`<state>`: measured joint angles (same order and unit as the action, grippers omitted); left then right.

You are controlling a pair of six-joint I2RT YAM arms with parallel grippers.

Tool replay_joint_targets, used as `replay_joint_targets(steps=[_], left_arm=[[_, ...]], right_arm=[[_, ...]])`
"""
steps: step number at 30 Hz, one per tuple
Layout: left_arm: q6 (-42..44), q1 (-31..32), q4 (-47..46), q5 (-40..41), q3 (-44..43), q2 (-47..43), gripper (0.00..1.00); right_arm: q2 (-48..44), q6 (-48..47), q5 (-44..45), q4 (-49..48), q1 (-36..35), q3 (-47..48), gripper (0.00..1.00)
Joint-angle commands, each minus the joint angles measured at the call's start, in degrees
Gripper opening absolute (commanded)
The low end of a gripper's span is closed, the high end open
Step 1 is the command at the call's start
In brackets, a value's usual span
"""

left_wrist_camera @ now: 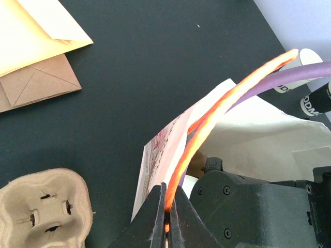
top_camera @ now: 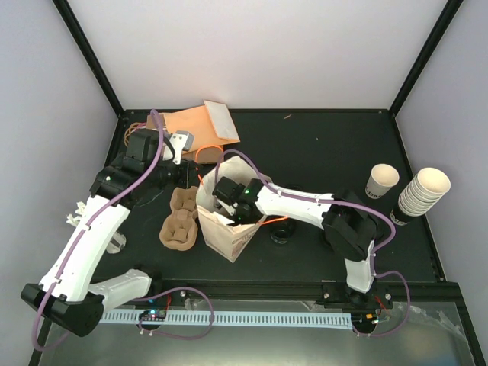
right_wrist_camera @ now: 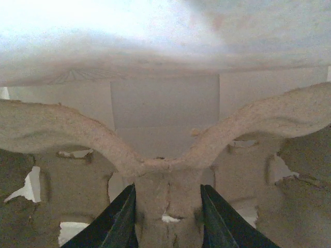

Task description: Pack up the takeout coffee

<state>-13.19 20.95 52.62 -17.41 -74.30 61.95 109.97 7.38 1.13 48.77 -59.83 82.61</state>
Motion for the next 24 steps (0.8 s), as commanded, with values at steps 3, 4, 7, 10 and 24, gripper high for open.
replay_joint_targets(steps=[3,4,7,10,24], left_arm=[[0.98,-0.47,-0.95,-0.53,0.33,-1.56,0.01],[0.99,-0.47,-0.94,-0.44,0.35,-1.68,0.01],[1.09,-0.51,-0.92,-0.43,0.30,-1.67,0.02],[0.99,-0.54,-0.93,-0.43,0.38,-1.74,0.02],[0.96,-0.56,-0.92,-0.59,0.48,-1.56,0.02]], right_arm=[[1.96,-0.09,-0.72,-1.54,-0.45,-2.24,0.33],[1.94,0.04,-0.61,-1.84,-0.45,-2.54,0.33],[2.19,0.31,-0.38,-2.64,-0.45,-3.37,0.33],[2.52,0.65,-0.25,-3.46,-0.45,-4.11,0.33],[4.10,1.50,0.70,-5.92,-0.85,-6.03,0.33]])
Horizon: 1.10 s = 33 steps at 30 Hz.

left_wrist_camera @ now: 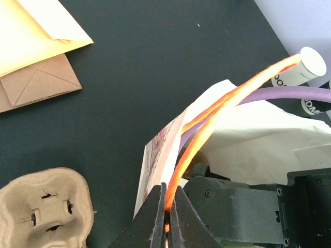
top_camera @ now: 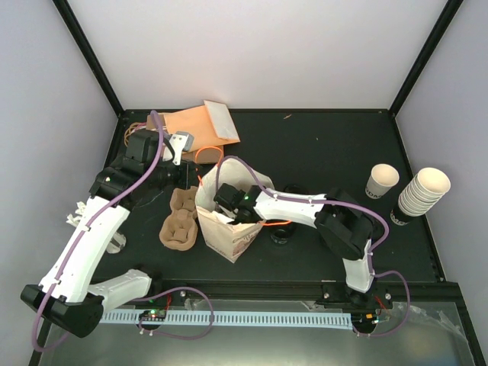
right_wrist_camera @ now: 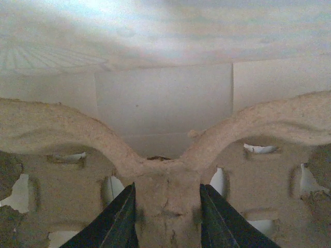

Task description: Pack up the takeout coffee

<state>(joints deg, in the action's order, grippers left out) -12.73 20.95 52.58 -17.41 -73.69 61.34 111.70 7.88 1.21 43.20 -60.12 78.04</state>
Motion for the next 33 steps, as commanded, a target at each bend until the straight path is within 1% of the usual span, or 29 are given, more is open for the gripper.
replay_joint_targets(steps=[1,16,18,19,21,22,24,30,32,33], left_arm=[[0.51,-0.56,-0.83,-0.47,-0.14,-0.92,0.02],[0.61,-0.56,-0.81,-0.69,-0.31,-0.69,0.02],[0.52,-0.56,-0.79,-0.78,-0.25,-0.65,0.02],[0.48,-0.56,-0.81,-0.74,-0.23,-0.69,0.02],[0.45,-0.56,-0.73,-0.78,-0.16,-0.78,0.01],[0.43,-0.56,-0.72,-0.78,-0.18,-0.78,0.02],[0.49,-0.56,-0.62,-0.78,-0.21,-0.86,0.02],[0.52,-0.56,-0.55,-0.78,-0.31,-0.88,0.02],[0.52,-0.56,-0.55,-0.78,-0.31,-0.87,0.02],[0.55,-0.56,-0.53,-0.78,-0.31,-0.94,0.01]], right_arm=[[2.48,0.94,0.74,-0.46,-0.61,-1.48,0.33],[2.96,1.54,1.72,-1.60,-1.07,-2.37,0.34],[2.46,1.52,2.05,-1.31,-1.14,-2.13,0.41],[2.20,1.45,2.30,-1.14,-1.14,-2.00,0.49],[1.59,1.45,3.14,-0.68,-1.10,-1.64,0.68],[1.14,1.33,3.32,-0.53,-1.12,-1.50,0.74],[0.54,0.98,3.37,-0.12,-1.14,-1.01,0.77],[-0.30,0.74,3.45,1.62,-1.10,1.14,0.79],[-0.58,0.72,3.52,2.19,-1.13,1.81,0.83],[-0.79,0.67,3.53,2.67,-1.14,2.18,0.86]])
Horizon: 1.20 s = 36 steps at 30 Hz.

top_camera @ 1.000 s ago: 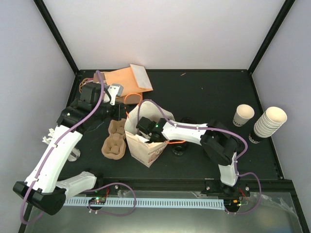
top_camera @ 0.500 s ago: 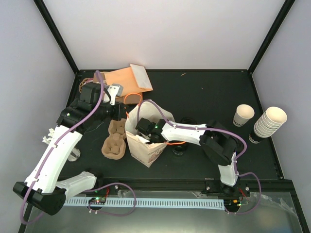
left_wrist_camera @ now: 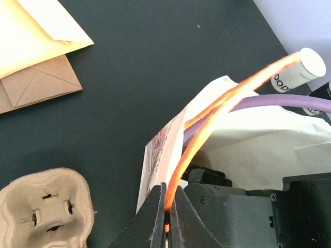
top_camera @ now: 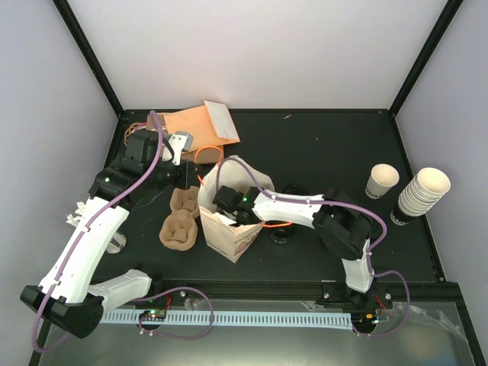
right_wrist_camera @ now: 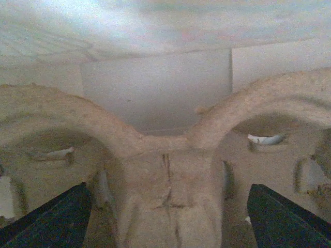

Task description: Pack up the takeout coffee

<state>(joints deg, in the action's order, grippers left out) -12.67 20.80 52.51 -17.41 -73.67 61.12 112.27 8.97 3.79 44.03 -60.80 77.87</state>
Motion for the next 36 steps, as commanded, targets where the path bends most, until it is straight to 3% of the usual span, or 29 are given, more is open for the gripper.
replay_joint_targets(steps=[1,4,9,16,20,25,29,33,36], left_arm=[[0.49,-0.41,-0.47,-0.76,-0.34,-0.74,0.02],[0.56,-0.41,-0.48,-0.78,-0.34,-0.65,0.02],[0.55,-0.41,-0.65,-0.96,-0.25,-0.63,0.02],[0.84,-0.41,-0.55,-0.96,-0.33,-0.53,0.02],[0.86,-0.41,-0.57,-1.04,-0.36,-0.40,0.02],[0.91,-0.41,-0.57,-1.05,-0.42,-0.34,0.02],[0.92,-0.41,-0.57,-0.92,-0.42,-0.32,0.02],[1.07,-0.41,-0.42,-1.03,-0.34,-0.09,0.02],[1.16,-0.41,-0.21,-0.91,-0.24,-0.18,0.02]], right_arm=[[-1.54,-0.55,0.87,2.25,-0.46,2.72,0.90],[-2.49,-0.89,0.95,3.12,-0.46,3.62,1.00],[-3.02,-1.06,0.95,4.24,-0.45,4.77,1.00],[-2.68,-0.97,0.56,4.66,-0.39,5.44,0.77],[-2.73,-1.08,0.85,4.79,-0.42,5.63,0.97],[-3.08,-1.17,0.95,5.39,-0.46,5.99,0.97],[-3.54,-1.26,0.56,6.24,-0.46,6.70,0.80],[-4.05,-1.15,0.84,6.50,-0.45,7.11,0.92],[-4.46,-1.23,1.17,7.03,-0.44,7.47,0.96]])
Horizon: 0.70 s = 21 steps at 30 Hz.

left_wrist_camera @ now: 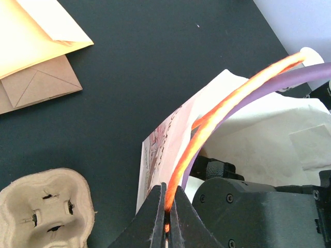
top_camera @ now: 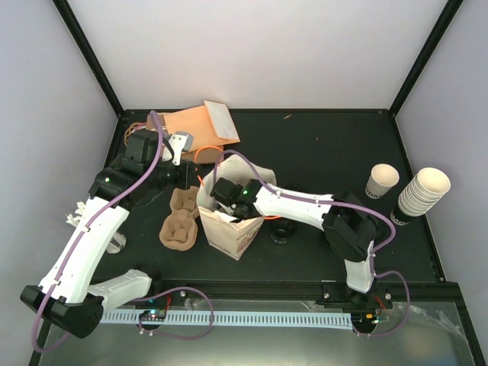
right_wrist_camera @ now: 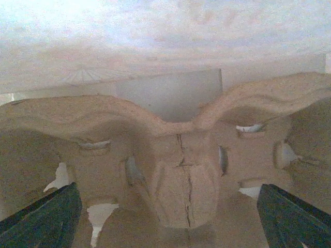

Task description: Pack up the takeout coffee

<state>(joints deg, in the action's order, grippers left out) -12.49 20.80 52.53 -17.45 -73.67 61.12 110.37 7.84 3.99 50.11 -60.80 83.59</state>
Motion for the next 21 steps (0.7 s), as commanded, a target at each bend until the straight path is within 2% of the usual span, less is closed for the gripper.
replay_joint_targets(steps=[1,11,21], left_arm=[[0.98,-0.41,-0.24,-0.84,-0.17,-0.19,0.02],[0.97,-0.41,-0.17,-0.95,0.02,-0.36,0.02],[0.93,-0.41,0.11,-1.17,0.02,-0.45,0.02]], right_arm=[[-2.72,-0.10,1.01,1.18,-0.46,1.83,0.97],[-5.51,-0.10,1.34,4.06,-0.46,4.43,0.96],[-8.32,-0.28,2.43,7.14,-0.44,7.11,1.00]])
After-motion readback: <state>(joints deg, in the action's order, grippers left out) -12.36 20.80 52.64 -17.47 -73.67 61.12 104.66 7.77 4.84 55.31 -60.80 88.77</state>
